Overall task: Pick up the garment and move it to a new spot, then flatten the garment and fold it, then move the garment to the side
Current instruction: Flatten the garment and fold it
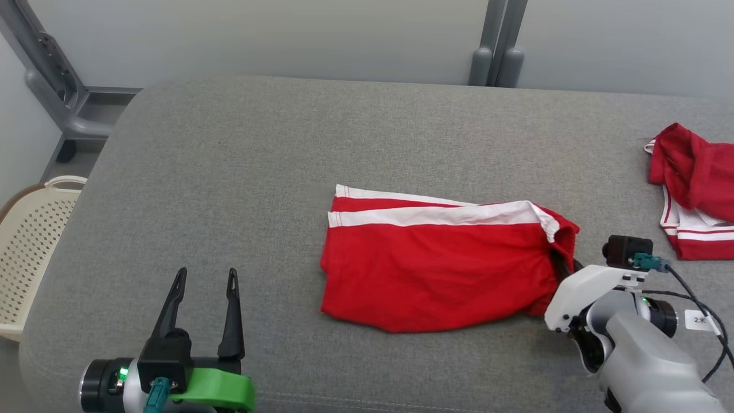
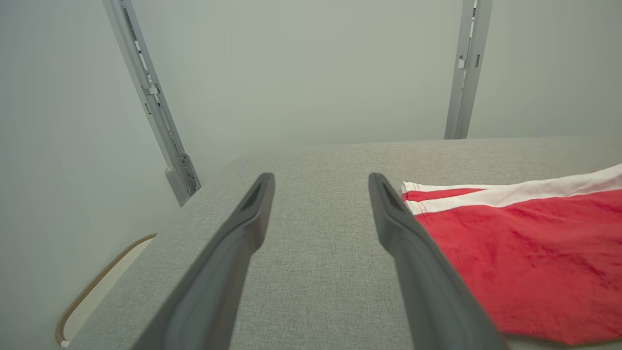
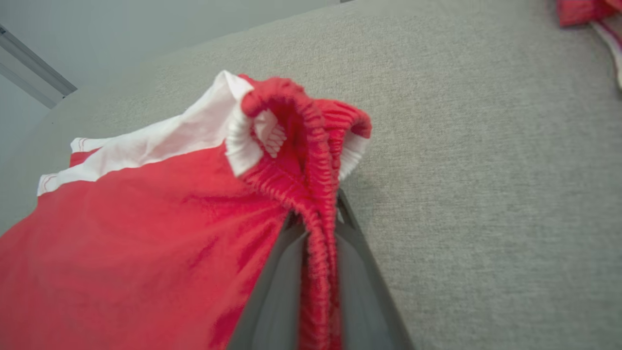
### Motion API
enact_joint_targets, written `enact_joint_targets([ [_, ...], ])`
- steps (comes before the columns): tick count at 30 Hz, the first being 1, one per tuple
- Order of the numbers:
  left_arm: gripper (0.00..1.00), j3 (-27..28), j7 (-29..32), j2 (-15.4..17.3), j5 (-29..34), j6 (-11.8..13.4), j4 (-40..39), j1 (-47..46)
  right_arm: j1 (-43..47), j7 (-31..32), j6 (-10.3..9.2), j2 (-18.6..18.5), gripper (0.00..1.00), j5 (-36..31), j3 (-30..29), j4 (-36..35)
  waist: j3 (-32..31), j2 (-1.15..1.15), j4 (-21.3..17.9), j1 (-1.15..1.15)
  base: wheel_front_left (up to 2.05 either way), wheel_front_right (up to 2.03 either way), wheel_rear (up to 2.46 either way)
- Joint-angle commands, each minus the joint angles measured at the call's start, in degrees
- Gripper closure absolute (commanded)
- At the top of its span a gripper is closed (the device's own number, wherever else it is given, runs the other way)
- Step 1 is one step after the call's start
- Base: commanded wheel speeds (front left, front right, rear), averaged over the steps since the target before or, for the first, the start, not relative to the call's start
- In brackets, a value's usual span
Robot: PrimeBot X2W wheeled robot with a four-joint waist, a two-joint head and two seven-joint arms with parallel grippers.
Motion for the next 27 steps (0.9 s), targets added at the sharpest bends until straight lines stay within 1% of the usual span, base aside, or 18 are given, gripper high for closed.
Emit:
enact_joint_targets([
  [1,0.0,-0.02,0.07,-0.03,-0.12,0.41,-0.08,0.59,-0.55,-0.35,-0.02,-1.32,1.0,0.38,0.59,-0.29,-0.37,0.0,-0.4,0.0,0.0,0.0,0.0],
  [5,0.0,-0.09,0.07,-0.09,-0.37,0.43,-0.19,1.02,-0.91,1.17,-0.02,-4.32,1.0,1.05,3.51,-1.7,-0.55,0.0,-0.95,0.0,0.0,0.0,0.0],
  [8,0.0,-0.08,0.06,-0.15,-0.63,0.4,-0.25,1.19,-0.59,4.45,-0.01,-5.09,1.0,3.23,6.47,-4.97,-0.64,0.0,-1.35,0.0,0.0,0.0,0.0],
  [11,0.0,-0.14,0.06,-0.19,-0.83,0.31,-0.23,1.26,0.87,10.22,-0.01,-5.42,1.0,9.48,9.96,-12.05,-0.75,0.0,-1.77,0.0,0.0,0.0,0.0],
  [12,0.0,-0.14,0.06,-0.2,-0.89,0.27,-0.2,1.3,1.37,12.13,-0.01,-6.23,1.0,11.84,11.53,-15.1,-0.81,0.0,-1.91,0.0,0.0,0.0,0.0],
  [14,0.0,-0.26,0.07,-0.23,-0.97,0.2,-0.1,1.34,1.59,14.56,-0.03,-9.06,1.0,14.34,14.91,-20.46,-0.97,0.0,-2.08,0.0,0.0,0.0,0.0],
  [16,0.0,-0.46,0.06,-0.26,-1.01,0.14,-0.02,1.32,2.28,16.95,0.0,-9.75,1.0,18.79,17.48,-25.39,-1.11,0.0,-2.16,0.0,0.0,0.0,0.0],
  [19,0.0,-0.9,0.06,-0.27,-0.96,-0.03,0.13,1.01,2.38,19.49,0.0,-11.3,1.0,25.06,18.88,-30.47,-1.17,0.0,-1.96,0.0,0.0,0.0,0.0],
  [21,0.0,-1.26,0.07,-0.31,-1.01,-0.09,0.3,0.64,2.28,20.69,0.0,-11.41,1.0,28.7,19.04,-32.13,-1.17,0.0,-1.54,0.0,0.0,0.0,0.0],
  [22,0.0,-1.64,0.06,-0.32,-1.2,-0.22,0.36,0.35,1.92,21.89,0.0,-10.39,1.0,32.18,19.06,-33.15,-1.08,0.0,-0.98,0.0,0.0,0.0,0.0],
  [25,0.0,-2.4,0.06,-0.36,-1.48,-0.4,0.63,-0.05,0.81,23.03,0.0,-8.66,1.0,36.13,18.58,-32.33,-0.94,0.0,0.14,0.0,0.0,0.0,0.0],
  [27,0.0,-2.98,0.07,-0.38,-1.5,-0.45,0.86,-0.34,0.0,23.51,0.0,-6.79,1.0,38.6,17.76,-30.82,-0.86,0.0,1.04,0.0,0.0,0.0,0.0],
])
